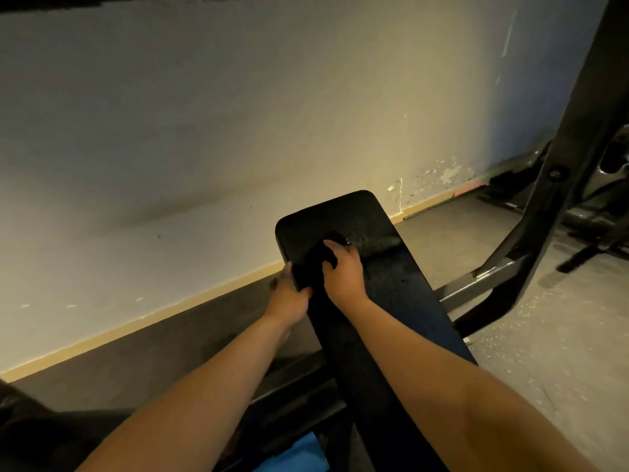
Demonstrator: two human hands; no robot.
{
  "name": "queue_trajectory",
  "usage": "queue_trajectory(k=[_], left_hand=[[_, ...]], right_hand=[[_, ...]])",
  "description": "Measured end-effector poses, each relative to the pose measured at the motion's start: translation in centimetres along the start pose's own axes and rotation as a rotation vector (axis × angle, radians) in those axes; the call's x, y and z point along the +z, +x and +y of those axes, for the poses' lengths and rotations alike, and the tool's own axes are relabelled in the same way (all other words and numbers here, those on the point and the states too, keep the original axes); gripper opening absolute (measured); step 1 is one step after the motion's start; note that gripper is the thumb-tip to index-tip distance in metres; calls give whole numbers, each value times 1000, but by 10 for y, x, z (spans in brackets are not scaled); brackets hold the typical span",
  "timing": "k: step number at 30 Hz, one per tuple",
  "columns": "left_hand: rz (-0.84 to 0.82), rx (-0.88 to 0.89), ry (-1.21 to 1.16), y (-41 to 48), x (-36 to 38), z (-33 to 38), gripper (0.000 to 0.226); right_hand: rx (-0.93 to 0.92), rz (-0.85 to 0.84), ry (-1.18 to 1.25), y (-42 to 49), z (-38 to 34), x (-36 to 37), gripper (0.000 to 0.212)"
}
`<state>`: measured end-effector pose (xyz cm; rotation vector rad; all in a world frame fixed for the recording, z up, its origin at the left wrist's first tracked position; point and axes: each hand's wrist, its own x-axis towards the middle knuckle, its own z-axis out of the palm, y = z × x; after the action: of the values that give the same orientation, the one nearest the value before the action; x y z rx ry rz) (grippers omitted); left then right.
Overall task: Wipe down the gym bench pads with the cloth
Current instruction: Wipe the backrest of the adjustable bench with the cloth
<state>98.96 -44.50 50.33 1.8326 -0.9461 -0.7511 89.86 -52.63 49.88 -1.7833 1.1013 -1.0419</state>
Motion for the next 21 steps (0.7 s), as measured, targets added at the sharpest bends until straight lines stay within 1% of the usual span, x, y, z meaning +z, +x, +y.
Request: queue_trajectory(k=[4,7,8,10,12,14,15,16,17,18,19,21], left_hand=[[83,67,40,37,7,-12,71],[128,93,25,54,12,-11,75],[138,91,0,58,13,-9,78],[133,88,-18,66,15,-10,86],[106,75,20,68,18,-12,96],[87,56,40,70,23,-18,99],[84,49,44,69,24,-19,98],[87,46,48,70,26,-17,99],[96,54,49,72,27,-18,100],[105,68,51,73,27,-18,101],[115,87,52,75,28,-19,103],[129,106,64,77,30,-20,98]], right_hand=[[-205,-110,-188,17,15,39,48],[-331,-148,-415,38,33,29,49],[-351,-159,-465,49,40,21,52],[-333,-157,-557,76,56,5,59],[-249,-118,-635,97,65,-13,64],[-160,-9,-582,107,69,-23,67],[-128,69,-506,105,69,-25,66],[-99,154,-420,103,67,-22,64],[-89,201,-366,97,64,-16,59],[-106,204,-368,91,56,-7,57],[-150,169,-395,84,47,4,57],[-303,30,-397,77,30,24,59]])
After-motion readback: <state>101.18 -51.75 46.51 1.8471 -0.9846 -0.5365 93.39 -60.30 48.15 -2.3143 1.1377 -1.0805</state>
